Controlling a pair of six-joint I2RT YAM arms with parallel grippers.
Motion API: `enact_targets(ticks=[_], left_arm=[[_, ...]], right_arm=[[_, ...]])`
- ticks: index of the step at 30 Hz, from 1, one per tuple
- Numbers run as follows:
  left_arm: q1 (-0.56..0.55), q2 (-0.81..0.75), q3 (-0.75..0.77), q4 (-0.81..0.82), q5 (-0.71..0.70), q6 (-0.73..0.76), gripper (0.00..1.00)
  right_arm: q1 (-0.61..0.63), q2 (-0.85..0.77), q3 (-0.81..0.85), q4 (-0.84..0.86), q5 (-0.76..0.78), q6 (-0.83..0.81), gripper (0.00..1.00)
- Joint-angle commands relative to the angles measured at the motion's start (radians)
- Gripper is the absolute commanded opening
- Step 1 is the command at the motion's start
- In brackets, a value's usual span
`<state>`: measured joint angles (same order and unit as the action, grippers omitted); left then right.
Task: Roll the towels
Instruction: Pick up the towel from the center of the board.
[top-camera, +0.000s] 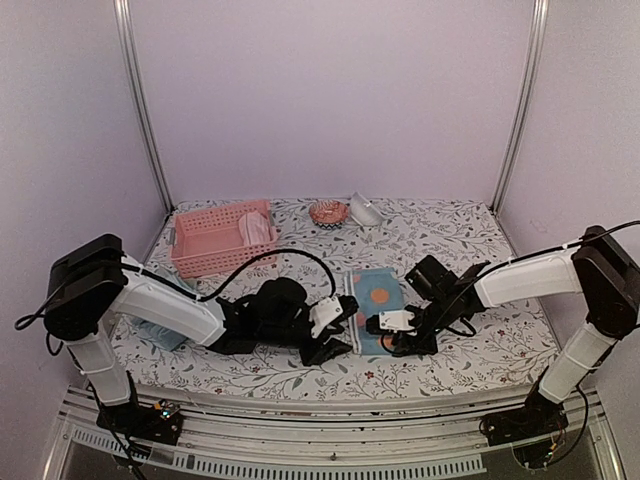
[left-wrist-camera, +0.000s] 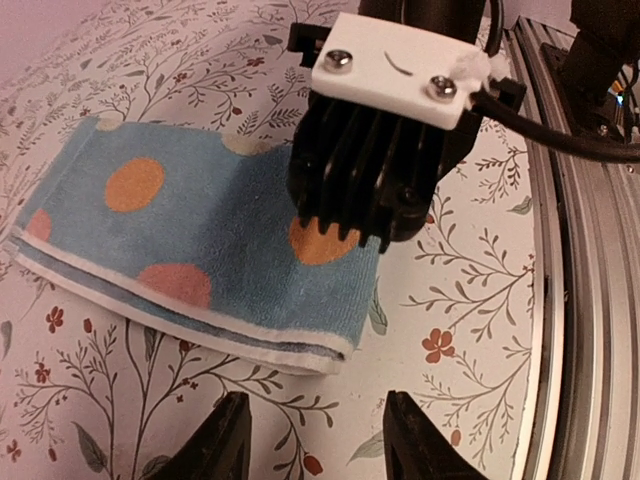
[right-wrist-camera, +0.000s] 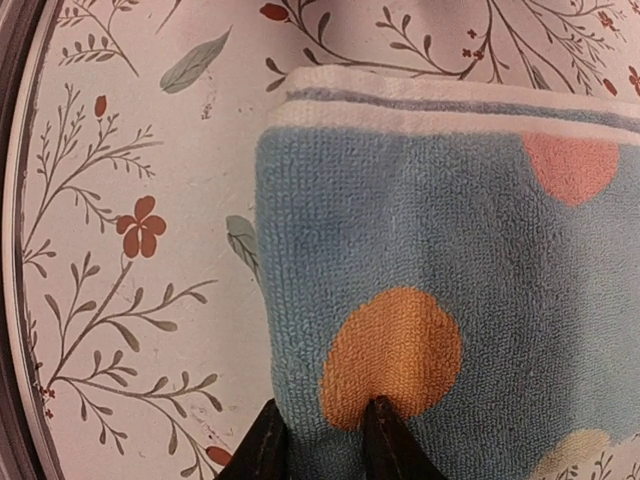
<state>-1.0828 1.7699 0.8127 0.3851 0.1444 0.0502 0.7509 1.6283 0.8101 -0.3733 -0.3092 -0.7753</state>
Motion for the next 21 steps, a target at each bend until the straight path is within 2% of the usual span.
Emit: enact_targets(ticks=[1, 4, 7, 12, 17, 21], left_arm=[[-0.02, 0.046, 0.01, 0.087, -0.021, 0.033, 0.49], [-0.019, 0.071, 0.013, 0.144, 0.002, 0.041, 0.49], [-0.019, 0.097, 0.029, 0.183, 0.062, 0.045, 0.49], [0.0, 0.142, 0.053, 0.219, 0.111, 0.047, 0.49], [0.053, 0.183, 0.061, 0.29, 0.244, -0.002, 0.5], [0.06, 0.245, 0.106, 0.28, 0.323, -0.018, 0.5]], right_arm=[[0.005, 0.053, 0.016, -0.017, -0.006, 0.012, 0.23], [-0.012, 0.078, 0.04, -0.047, -0.054, 0.02, 0.11], [-0.051, 0.102, 0.092, -0.117, -0.163, 0.017, 0.05], [-0.112, 0.189, 0.188, -0.265, -0.324, -0.004, 0.04], [-0.13, 0.276, 0.246, -0.358, -0.399, -0.021, 0.04], [-0.156, 0.339, 0.317, -0.44, -0.454, -0.033, 0.04]])
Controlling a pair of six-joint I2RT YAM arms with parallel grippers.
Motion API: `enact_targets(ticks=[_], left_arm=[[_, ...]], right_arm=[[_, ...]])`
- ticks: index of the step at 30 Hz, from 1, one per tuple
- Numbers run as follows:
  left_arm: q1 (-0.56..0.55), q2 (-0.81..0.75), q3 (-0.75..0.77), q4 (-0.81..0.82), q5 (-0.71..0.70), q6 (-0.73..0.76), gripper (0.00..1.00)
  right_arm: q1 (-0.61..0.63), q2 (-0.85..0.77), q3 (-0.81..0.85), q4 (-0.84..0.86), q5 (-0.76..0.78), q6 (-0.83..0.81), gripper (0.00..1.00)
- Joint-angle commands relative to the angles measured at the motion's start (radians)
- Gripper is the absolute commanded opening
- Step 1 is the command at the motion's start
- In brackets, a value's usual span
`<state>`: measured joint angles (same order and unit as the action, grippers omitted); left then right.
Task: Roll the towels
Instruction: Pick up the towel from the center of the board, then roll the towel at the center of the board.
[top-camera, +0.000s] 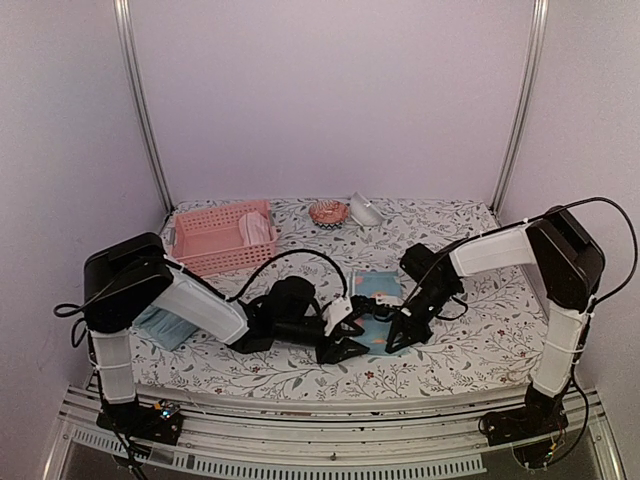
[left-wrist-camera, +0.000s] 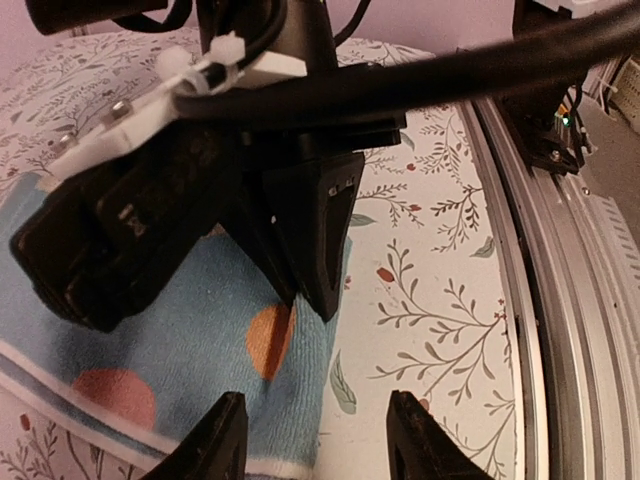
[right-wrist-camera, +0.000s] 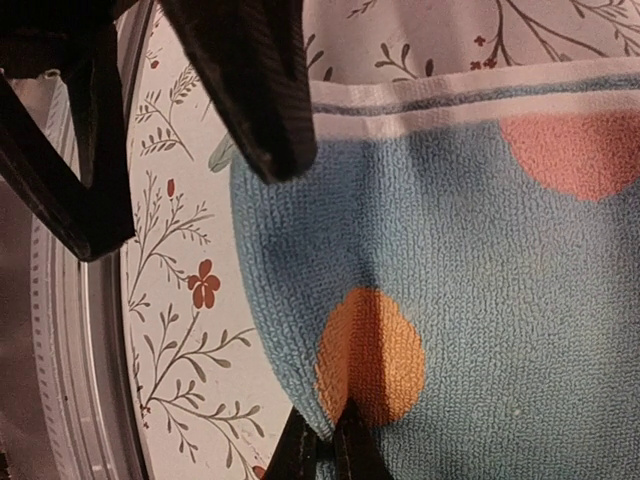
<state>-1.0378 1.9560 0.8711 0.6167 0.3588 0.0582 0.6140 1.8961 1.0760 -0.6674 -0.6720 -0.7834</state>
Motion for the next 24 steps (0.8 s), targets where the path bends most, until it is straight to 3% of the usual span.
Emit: enact_targets(ticks=[1, 9, 14, 21, 24], left_arm=[[0.016, 0.068, 0.052, 0.048, 0.107, -0.027, 0.5], [0.044, 0.098, 0.054, 0.028, 0.108, -0.036, 0.45], [0.06, 0.116, 0.07, 0.007, 0.118, -0.038, 0.39], [0.066, 0.138, 0.092, 0.005, 0.12, -0.044, 0.4], [0.067, 0.149, 0.105, -0.005, 0.136, -0.044, 0.36]], right_arm=[[-0.031, 0.091, 0.074, -0.172, -0.115, -0.033, 0.04], [-0.074, 0.187, 0.196, -0.297, -0.179, -0.086, 0.04], [-0.076, 0.225, 0.225, -0.321, -0.188, -0.096, 0.04], [-0.076, 0.257, 0.252, -0.349, -0.186, -0.113, 0.04], [-0.077, 0.273, 0.261, -0.361, -0.188, -0.119, 0.04]])
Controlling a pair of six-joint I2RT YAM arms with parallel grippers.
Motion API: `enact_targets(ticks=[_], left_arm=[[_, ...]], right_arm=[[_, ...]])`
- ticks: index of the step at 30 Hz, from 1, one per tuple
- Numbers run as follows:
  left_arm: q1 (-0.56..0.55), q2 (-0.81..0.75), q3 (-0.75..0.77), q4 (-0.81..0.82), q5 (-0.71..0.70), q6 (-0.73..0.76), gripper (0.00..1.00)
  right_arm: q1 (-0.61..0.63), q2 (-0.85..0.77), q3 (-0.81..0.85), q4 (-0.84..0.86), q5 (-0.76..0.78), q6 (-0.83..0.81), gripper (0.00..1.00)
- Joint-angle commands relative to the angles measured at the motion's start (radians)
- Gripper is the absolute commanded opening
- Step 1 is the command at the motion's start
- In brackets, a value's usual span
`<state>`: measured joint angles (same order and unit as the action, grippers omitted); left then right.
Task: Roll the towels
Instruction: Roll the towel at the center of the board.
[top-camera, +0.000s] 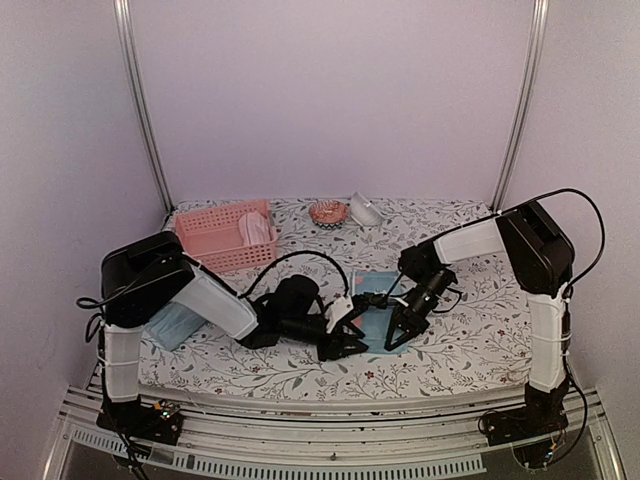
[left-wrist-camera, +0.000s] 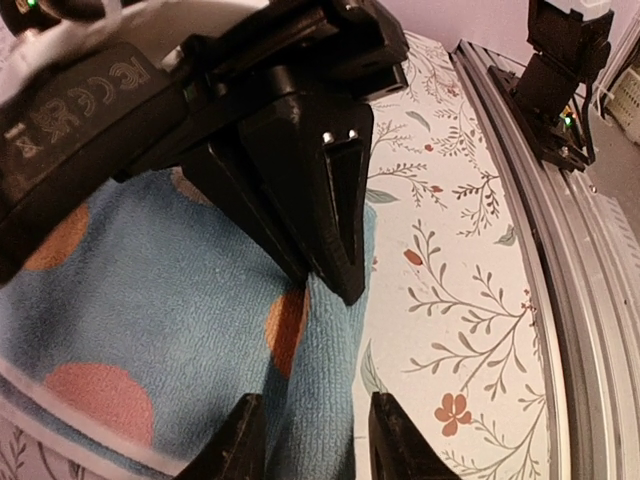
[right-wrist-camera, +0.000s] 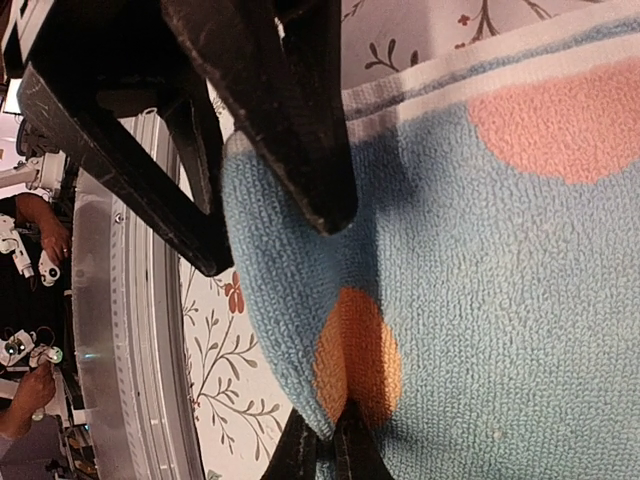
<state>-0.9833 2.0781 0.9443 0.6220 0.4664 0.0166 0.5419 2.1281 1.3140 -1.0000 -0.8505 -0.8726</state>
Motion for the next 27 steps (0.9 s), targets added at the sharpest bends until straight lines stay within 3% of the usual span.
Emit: enact_targets(ticks=[1, 11, 19, 27], left_arm=[[0.014, 0.031, 0.036, -0.015, 0.034, -0.003, 0.33], [0.043, 0.043, 0.056, -0.071, 0.085, -0.051, 0.0], [0.088, 0.029, 0.086, -0.143, 0.263, -0.26, 0.0], [0.122, 0.131, 0.173, -0.261, 0.351, -0.439, 0.0]], right_arm=[[-0.006, 0.048, 0.026, -0.032, -0.011, -0.031, 0.04], [-0.028, 0.073, 0.098, -0.143, -0.07, -0.072, 0.04], [-0.04, 0.121, 0.128, -0.26, -0.117, -0.117, 0.04], [-0.072, 0.182, 0.151, -0.22, -0.065, -0.025, 0.07]])
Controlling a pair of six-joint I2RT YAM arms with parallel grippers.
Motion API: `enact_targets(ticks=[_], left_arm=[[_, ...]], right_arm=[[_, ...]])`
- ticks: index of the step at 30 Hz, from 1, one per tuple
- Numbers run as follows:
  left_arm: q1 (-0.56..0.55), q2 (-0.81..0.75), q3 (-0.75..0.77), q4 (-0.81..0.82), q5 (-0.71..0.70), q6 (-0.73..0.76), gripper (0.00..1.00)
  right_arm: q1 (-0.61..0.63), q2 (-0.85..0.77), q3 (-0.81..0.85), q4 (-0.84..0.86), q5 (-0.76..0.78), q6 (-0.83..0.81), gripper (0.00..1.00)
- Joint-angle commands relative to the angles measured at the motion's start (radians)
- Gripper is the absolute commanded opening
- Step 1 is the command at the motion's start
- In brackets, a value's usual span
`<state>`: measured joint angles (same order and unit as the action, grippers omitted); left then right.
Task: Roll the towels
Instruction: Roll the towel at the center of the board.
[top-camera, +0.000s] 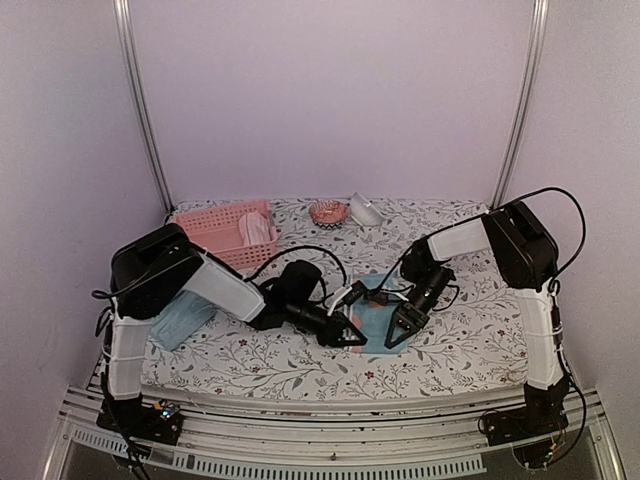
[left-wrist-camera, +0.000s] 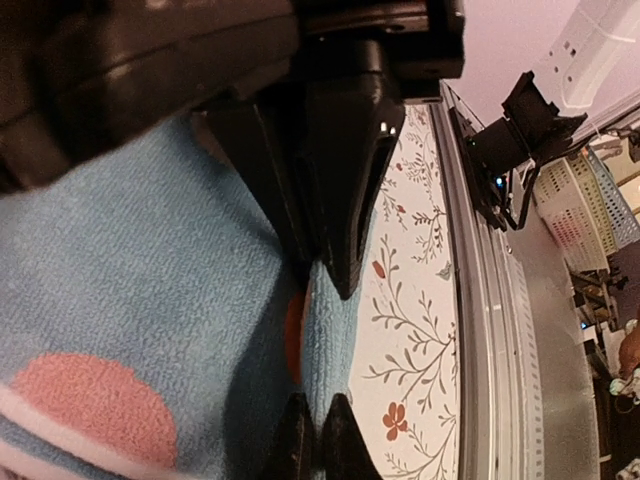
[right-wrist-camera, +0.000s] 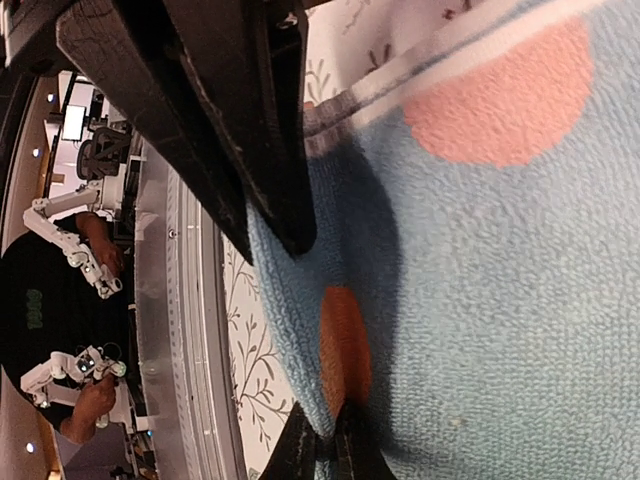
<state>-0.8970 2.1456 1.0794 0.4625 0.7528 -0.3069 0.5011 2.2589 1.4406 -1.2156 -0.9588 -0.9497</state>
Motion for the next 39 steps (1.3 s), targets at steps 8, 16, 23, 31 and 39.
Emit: enact_targets(ticks=[8, 16, 23, 31, 39], left_arm=[[0.062, 0.084, 0.047, -0.12, 0.013, -0.251, 0.0], [0.061, 0.067, 0.038, -0.13, -0.028, -0.322, 0.0], [0.062, 0.073, 0.059, -0.169, -0.05, -0.33, 0.0], [0.062, 0.082, 0.073, -0.199, -0.044, -0.321, 0.0], [0.062, 0.08, 0.089, -0.225, -0.05, -0.305, 0.0]], right_arm=[[-0.063, -0.101, -0.003, 0.106, 0.113, 0.19, 0.34], [0.049, -0.548, -0.308, 0.465, 0.451, 0.278, 0.31], [0.237, -0.645, -0.507, 0.742, 0.734, 0.254, 0.3], [0.292, -0.624, -0.519, 0.814, 0.808, 0.23, 0.31], [0.32, -0.625, -0.528, 0.795, 0.769, 0.191, 0.34]])
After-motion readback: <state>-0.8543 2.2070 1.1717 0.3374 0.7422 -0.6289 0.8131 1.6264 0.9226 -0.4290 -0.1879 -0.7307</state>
